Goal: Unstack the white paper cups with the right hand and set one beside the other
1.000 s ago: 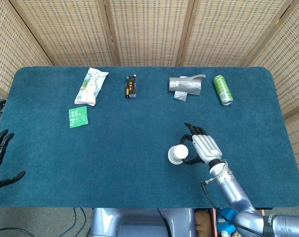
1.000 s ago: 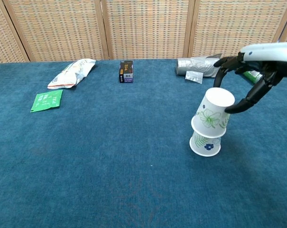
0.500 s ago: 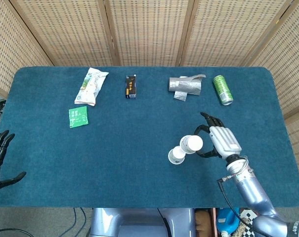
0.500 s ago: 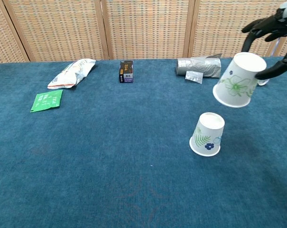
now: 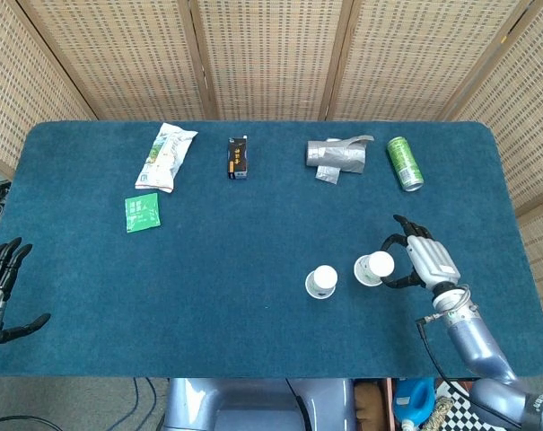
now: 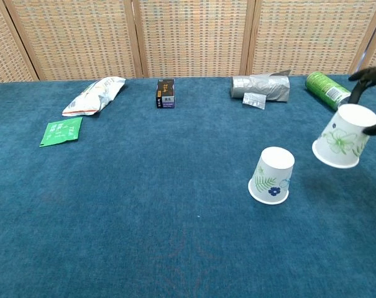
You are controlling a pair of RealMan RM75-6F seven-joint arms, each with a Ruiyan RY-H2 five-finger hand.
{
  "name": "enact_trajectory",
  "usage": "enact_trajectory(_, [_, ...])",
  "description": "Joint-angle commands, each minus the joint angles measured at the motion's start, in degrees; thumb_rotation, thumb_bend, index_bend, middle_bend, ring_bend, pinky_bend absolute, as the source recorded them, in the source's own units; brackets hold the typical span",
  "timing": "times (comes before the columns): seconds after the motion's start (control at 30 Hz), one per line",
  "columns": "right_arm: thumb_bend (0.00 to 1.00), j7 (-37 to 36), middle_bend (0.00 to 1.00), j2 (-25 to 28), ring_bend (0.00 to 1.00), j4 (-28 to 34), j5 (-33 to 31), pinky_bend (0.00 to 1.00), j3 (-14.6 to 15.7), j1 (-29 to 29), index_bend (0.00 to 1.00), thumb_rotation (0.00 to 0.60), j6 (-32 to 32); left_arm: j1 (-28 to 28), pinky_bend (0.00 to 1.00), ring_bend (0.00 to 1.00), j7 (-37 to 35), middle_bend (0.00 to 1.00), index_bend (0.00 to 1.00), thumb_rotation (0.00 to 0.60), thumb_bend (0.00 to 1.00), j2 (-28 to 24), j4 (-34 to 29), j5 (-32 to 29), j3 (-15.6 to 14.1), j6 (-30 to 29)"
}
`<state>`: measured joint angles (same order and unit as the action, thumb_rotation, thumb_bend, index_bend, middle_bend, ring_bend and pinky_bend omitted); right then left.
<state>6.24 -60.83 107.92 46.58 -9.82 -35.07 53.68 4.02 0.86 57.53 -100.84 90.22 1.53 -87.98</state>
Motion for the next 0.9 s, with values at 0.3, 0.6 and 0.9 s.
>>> enact_trajectory(0.3, [0.35,-2.24,0.02,-5.25,0.0,-7.07,1.21,0.0,1.68,0.11,0.45,0.6,-3.6,0.41,0.0,0.0,1.2,0.0,0.0,0.6,0.04,0.41,-0.2,-0.99,0.23,0.93])
enact_trajectory(0.6, [0.19,-2.47,0.0,-4.48,0.0,-6.72,4.16,0.0,2.3,0.94,0.04,0.6,-3.29,0.3,0.0,0.0,0.68,0.0,0.0,0.6,0.04,0.38,-0.1,-0.73,0.21,0.53])
enact_trajectory(0.9, [0.15,-8.48,0.0,2.24,0.0,-1.4,23.62,0.0,5.94,11.07,0.03,0.6,9.44,-0.07,0.0,0.0,-1.46,0.0,0.0,0.6,0.04,-0.3,0.36,-0.24,0.02,-0.16])
